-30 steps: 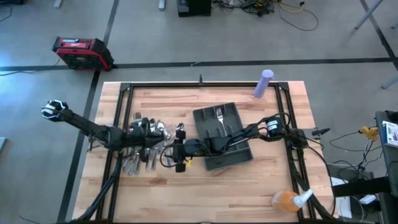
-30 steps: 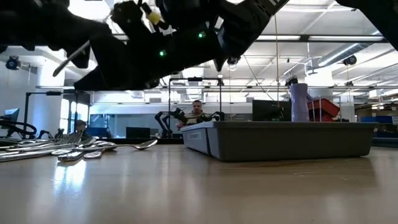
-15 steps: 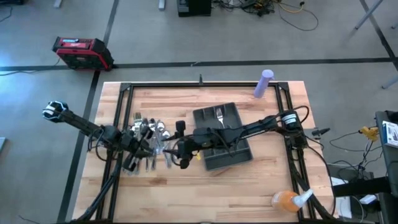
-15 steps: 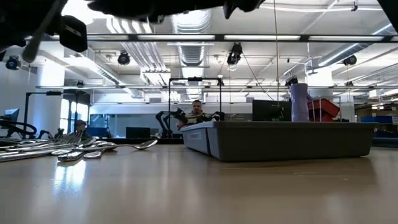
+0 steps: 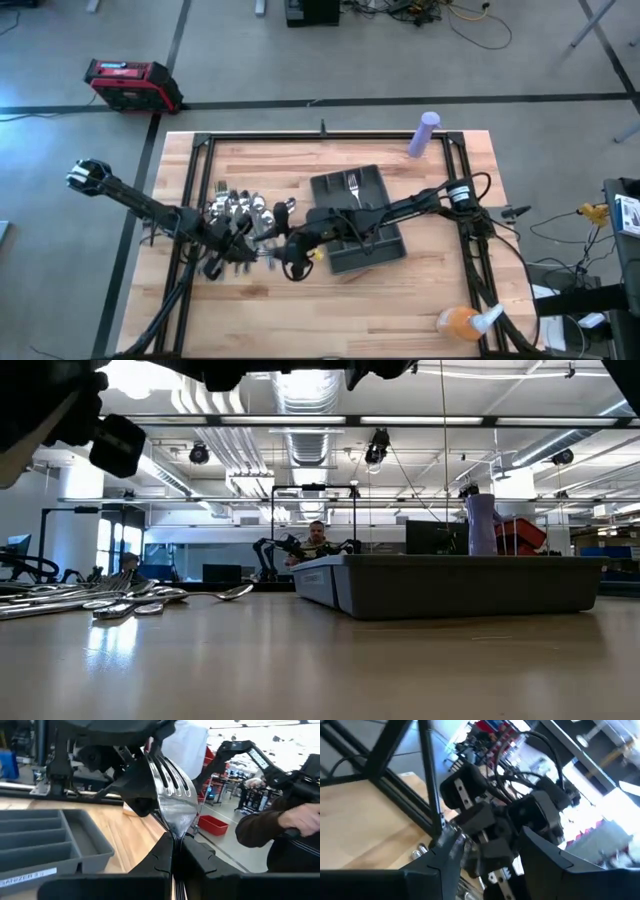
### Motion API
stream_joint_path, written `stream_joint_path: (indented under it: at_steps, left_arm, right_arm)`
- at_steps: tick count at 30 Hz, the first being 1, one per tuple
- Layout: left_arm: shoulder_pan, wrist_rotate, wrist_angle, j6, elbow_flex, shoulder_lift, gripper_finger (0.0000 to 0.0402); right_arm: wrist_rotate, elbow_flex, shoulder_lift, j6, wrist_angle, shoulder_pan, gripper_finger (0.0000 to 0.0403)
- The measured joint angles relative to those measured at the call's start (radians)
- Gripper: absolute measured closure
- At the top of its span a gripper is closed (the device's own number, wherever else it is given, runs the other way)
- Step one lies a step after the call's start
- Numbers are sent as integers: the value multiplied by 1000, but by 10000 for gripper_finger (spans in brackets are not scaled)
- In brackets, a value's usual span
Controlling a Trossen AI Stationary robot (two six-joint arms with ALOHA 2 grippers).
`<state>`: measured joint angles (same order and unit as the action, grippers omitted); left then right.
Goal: Sort silverware
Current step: Put the fork into the middle right compartment of the silverware tray
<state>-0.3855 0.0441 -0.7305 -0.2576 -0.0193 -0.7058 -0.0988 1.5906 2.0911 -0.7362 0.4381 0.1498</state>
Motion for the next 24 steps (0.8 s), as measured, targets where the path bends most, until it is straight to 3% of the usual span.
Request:
stream_joint_path:
  at_steps: [6, 10, 18, 24]
  left_arm:
    - [2, -38, -46, -34, 1, -36, 398]
    - [4, -137, -9, -78, 0, -52, 398]
    - [2, -115, -46, -113, 0, -79, 398]
    - [7, -138, -65, -210, 2, -55, 398]
  right_arm:
    - [-43, 1, 0, -89, -37, 18, 250]
    - [-20, 2, 0, -116, -47, 20, 272]
    - [139, 2, 0, -177, -132, 30, 334]
    - [337, 5, -4, -305, -174, 51, 329]
